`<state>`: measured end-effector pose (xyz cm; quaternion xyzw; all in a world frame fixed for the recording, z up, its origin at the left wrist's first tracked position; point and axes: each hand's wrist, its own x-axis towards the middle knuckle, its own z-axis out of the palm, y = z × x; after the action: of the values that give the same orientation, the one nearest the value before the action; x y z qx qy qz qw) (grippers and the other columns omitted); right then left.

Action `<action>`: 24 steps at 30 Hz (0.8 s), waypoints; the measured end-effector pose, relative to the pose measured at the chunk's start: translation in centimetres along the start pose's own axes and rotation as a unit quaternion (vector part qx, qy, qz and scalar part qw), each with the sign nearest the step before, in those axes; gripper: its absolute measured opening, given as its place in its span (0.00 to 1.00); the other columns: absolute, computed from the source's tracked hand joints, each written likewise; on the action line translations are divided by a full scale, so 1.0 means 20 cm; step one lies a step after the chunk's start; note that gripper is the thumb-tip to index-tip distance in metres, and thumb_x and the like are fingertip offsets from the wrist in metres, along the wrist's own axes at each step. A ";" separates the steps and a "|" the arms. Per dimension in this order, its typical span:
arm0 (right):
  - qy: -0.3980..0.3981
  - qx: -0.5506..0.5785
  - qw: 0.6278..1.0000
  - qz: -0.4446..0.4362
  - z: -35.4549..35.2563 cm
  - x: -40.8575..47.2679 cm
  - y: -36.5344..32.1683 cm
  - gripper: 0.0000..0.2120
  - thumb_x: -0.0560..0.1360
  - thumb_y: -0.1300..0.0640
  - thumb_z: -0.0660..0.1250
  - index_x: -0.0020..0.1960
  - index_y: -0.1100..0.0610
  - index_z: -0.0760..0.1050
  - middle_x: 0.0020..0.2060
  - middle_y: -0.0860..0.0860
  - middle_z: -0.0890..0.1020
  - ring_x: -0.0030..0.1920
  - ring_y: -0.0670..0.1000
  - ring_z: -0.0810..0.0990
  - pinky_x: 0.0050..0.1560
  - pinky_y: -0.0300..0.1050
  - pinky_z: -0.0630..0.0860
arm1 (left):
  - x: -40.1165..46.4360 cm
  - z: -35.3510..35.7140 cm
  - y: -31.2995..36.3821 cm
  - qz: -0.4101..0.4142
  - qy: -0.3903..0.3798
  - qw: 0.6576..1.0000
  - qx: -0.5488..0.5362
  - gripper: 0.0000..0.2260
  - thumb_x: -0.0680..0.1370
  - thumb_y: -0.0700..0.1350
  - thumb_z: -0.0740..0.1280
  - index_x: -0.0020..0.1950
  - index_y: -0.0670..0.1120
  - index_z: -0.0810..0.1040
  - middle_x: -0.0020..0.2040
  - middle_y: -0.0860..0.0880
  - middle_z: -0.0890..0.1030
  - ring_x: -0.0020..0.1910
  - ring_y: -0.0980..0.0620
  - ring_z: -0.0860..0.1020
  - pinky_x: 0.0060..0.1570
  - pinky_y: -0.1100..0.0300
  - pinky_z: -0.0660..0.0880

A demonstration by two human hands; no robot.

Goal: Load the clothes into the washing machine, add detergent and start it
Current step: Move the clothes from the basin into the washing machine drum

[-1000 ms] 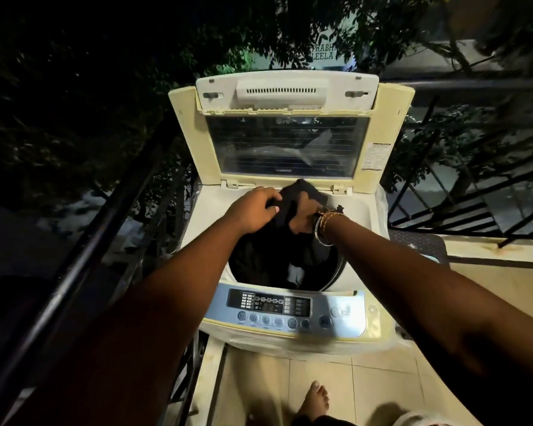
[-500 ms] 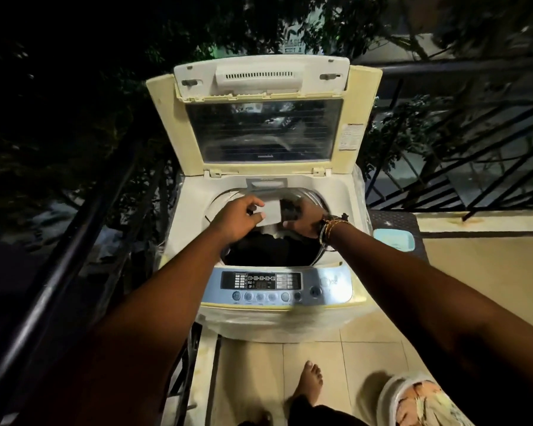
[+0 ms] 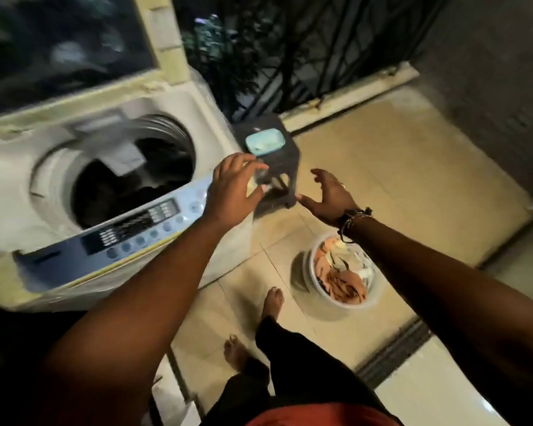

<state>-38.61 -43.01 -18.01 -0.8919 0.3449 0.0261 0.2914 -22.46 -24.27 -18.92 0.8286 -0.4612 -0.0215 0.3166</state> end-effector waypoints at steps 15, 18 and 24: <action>-0.098 -0.013 0.975 0.199 0.55 -0.40 1.81 0.37 0.71 0.46 0.74 0.75 0.54 0.64 0.72 0.56 0.70 0.69 0.62 0.72 0.66 0.57 0.72 | -0.37 1.72 0.34 0.039 -0.273 0.960 -0.052 0.27 0.71 0.47 0.74 0.70 0.48 0.73 0.71 0.46 0.71 0.70 0.46 0.67 0.66 0.49 0.73; -0.121 -0.022 0.976 0.179 0.82 -0.30 2.03 0.35 0.73 0.43 0.72 0.75 0.53 0.65 0.71 0.57 0.71 0.68 0.62 0.73 0.64 0.56 0.74 | -0.49 2.08 0.24 0.014 -0.298 0.954 -0.045 0.27 0.73 0.49 0.74 0.71 0.46 0.72 0.72 0.45 0.72 0.72 0.44 0.68 0.67 0.49 0.73; -0.113 -0.012 0.973 0.202 1.29 0.01 2.41 0.31 0.75 0.46 0.69 0.74 0.56 0.67 0.73 0.57 0.69 0.72 0.61 0.69 0.69 0.55 0.71 | -0.60 2.74 0.12 0.000 -0.345 0.938 -0.025 0.30 0.74 0.49 0.75 0.73 0.46 0.69 0.76 0.43 0.68 0.77 0.43 0.64 0.70 0.45 0.72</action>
<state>-64.81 -57.84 -63.53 -0.7984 0.4825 0.1891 0.3067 -49.21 -43.45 -64.38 0.7620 -0.5415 -0.3177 0.1585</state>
